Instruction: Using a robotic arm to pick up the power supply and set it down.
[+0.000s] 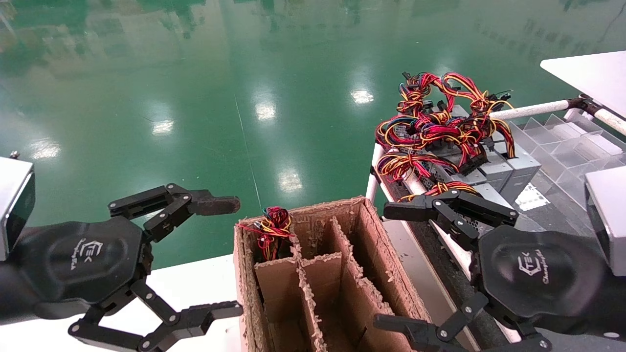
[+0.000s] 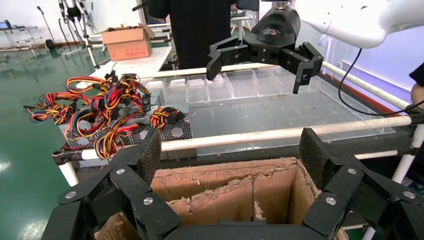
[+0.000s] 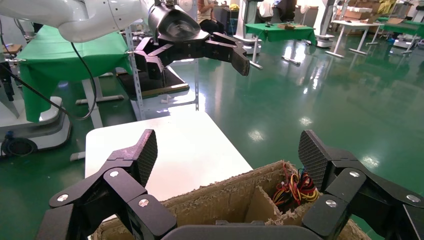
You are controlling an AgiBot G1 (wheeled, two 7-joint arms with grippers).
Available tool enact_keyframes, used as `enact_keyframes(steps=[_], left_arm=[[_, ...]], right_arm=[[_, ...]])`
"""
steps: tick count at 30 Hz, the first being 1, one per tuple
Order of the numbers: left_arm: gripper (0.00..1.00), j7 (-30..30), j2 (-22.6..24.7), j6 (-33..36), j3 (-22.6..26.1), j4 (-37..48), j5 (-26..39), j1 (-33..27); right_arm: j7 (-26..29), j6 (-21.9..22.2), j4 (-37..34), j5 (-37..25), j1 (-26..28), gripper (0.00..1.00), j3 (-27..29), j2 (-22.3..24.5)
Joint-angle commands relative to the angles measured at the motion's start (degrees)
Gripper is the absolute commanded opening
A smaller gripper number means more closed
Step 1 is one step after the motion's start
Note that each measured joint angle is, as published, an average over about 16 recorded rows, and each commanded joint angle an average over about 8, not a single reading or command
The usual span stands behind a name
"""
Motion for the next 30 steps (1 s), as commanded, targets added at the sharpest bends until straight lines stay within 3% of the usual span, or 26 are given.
enact_keyframes(steps=[1,30], left_arm=[[0.0,0.0,0.0,0.0,0.0,0.0,0.0,0.0],[0.0,0.0,0.0,0.0,0.0,0.0,0.0,0.0]], right_arm=[[0.0,0.0,0.0,0.0,0.0,1.0,0.0,0.0],[0.0,0.0,0.0,0.0,0.0,1.0,0.0,0.0]])
